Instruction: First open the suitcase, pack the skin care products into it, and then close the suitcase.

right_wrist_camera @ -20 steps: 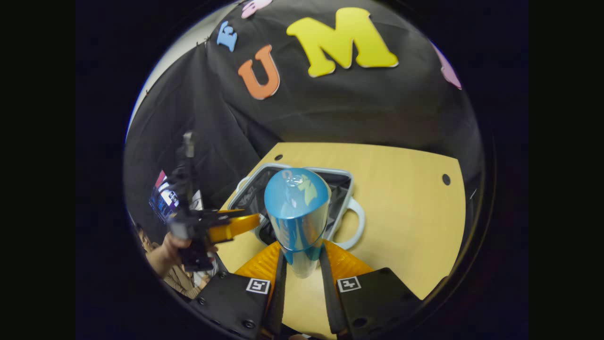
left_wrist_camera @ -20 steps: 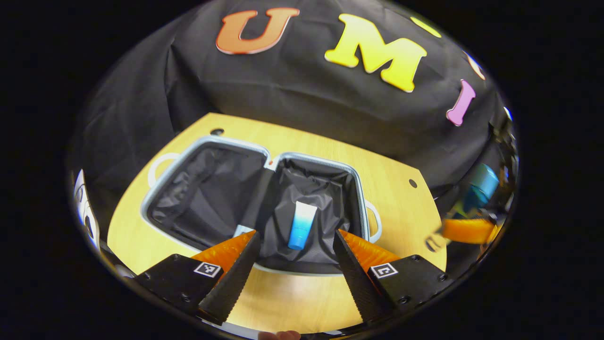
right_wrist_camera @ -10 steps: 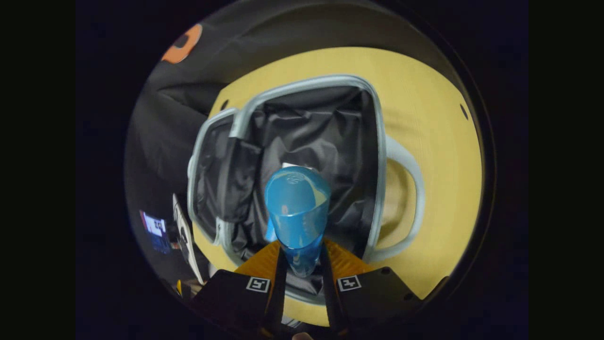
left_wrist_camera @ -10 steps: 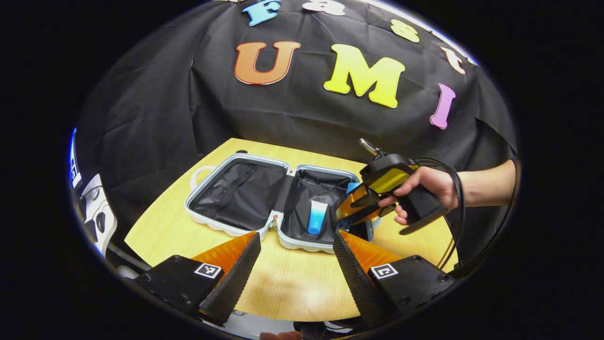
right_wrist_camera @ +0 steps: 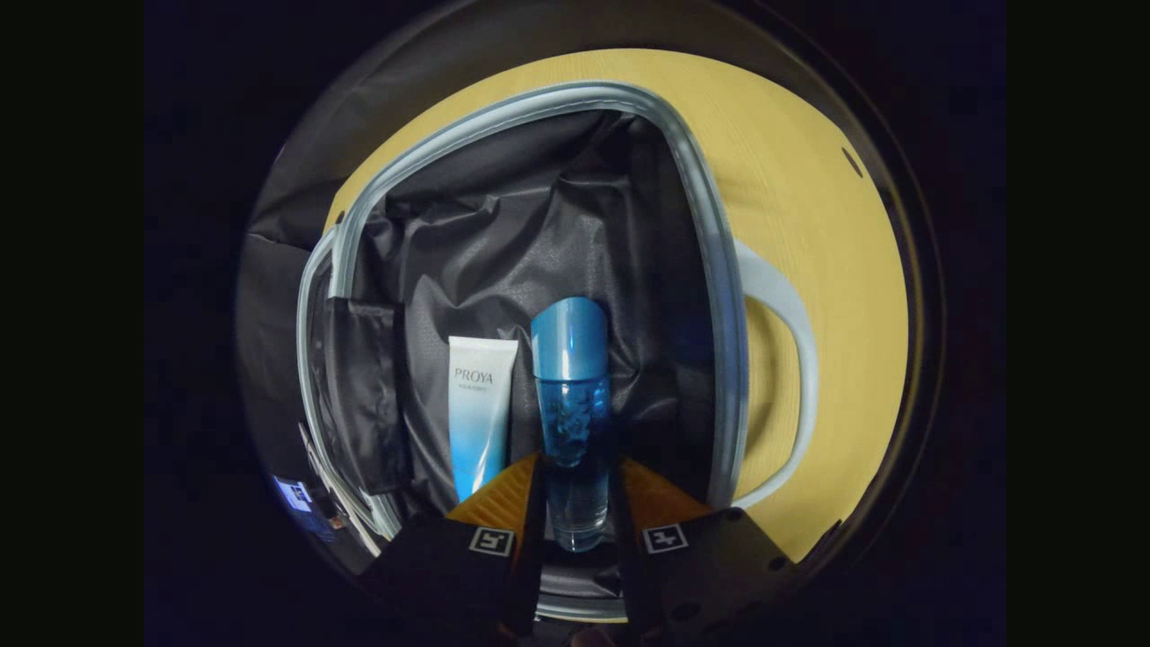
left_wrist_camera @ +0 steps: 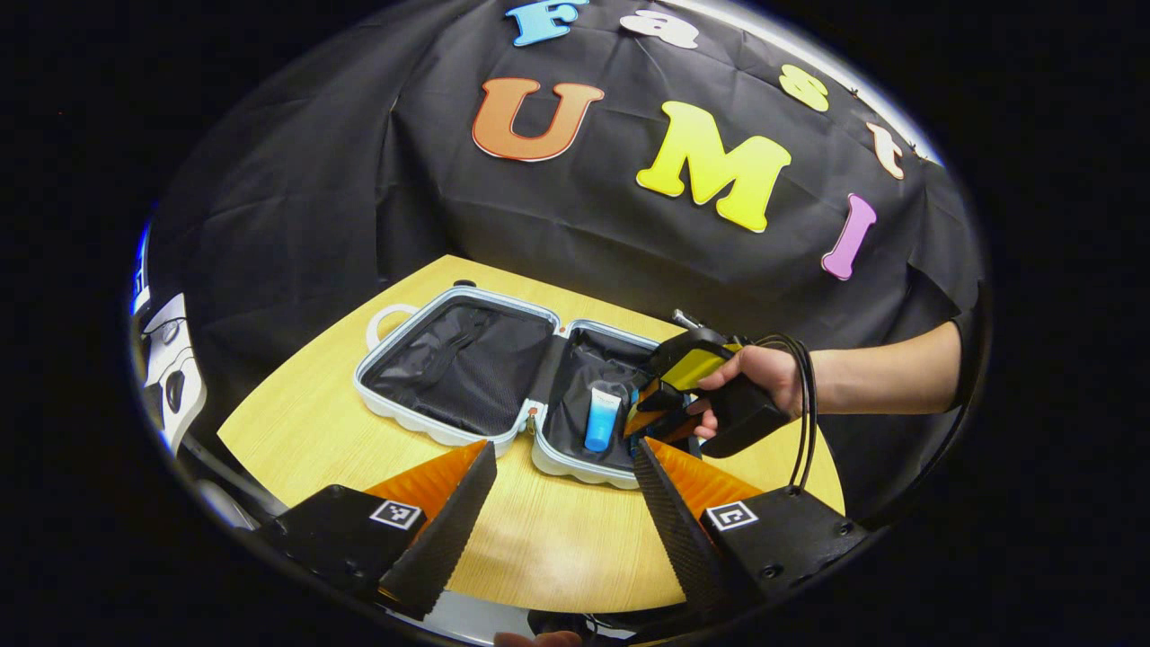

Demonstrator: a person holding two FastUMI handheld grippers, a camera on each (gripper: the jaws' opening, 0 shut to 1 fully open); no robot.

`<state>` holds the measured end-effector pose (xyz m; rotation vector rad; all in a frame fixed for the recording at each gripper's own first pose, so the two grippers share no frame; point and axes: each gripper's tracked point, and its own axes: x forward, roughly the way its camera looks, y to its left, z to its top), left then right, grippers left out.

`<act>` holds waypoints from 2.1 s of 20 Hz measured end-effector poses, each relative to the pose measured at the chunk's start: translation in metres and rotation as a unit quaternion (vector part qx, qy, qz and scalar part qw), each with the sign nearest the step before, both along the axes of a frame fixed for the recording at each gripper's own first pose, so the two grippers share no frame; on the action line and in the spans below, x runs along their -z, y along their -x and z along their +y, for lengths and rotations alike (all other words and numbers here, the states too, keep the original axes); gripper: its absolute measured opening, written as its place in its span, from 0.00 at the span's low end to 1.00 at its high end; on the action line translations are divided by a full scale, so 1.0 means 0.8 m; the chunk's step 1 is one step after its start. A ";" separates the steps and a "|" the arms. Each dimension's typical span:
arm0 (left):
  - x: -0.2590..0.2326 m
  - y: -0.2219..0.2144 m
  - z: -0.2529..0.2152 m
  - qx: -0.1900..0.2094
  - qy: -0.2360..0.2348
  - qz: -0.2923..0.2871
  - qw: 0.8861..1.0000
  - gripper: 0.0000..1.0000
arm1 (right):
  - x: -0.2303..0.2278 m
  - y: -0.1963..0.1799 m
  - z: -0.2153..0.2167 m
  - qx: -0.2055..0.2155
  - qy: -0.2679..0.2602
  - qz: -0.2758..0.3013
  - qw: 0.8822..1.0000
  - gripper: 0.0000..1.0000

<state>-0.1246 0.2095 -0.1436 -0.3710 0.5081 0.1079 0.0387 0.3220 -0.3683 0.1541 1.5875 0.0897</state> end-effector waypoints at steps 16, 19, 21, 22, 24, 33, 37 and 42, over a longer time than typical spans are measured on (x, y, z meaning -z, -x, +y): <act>0.003 -0.054 0.116 0.035 -0.031 -0.058 0.997 0.99 | -0.161 0.063 -0.027 -0.176 -0.104 -0.224 0.953 0.72; 0.024 -0.086 0.190 0.034 -0.045 -0.055 0.997 0.99 | -0.224 0.071 -0.081 -0.235 -0.080 -0.368 0.896 0.72; 0.046 -0.109 0.238 0.035 -0.053 -0.045 0.997 0.99 | -0.264 0.078 -0.121 -0.274 -0.046 -0.445 0.851 0.72; 0.060 -0.122 0.265 0.031 -0.056 -0.037 0.997 0.99 | -0.280 0.082 -0.136 -0.292 -0.026 -0.476 0.829 0.72; 0.094 -0.148 0.318 0.016 -0.055 -0.013 0.998 0.99 | -0.310 0.097 -0.159 -0.300 -0.004 -0.506 0.808 0.72; 0.232 -0.240 0.415 -0.009 0.011 0.109 0.994 0.97 | -0.349 0.090 -0.221 -0.180 0.021 -0.500 0.847 0.69; 0.244 -0.261 0.409 -0.022 0.045 0.130 0.990 0.70 | -0.338 0.096 -0.242 -0.140 0.025 -0.485 0.863 0.69; 0.223 -0.262 0.408 -0.050 -0.014 0.153 0.987 0.10 | -0.325 0.102 -0.268 -0.110 0.044 -0.474 0.873 0.67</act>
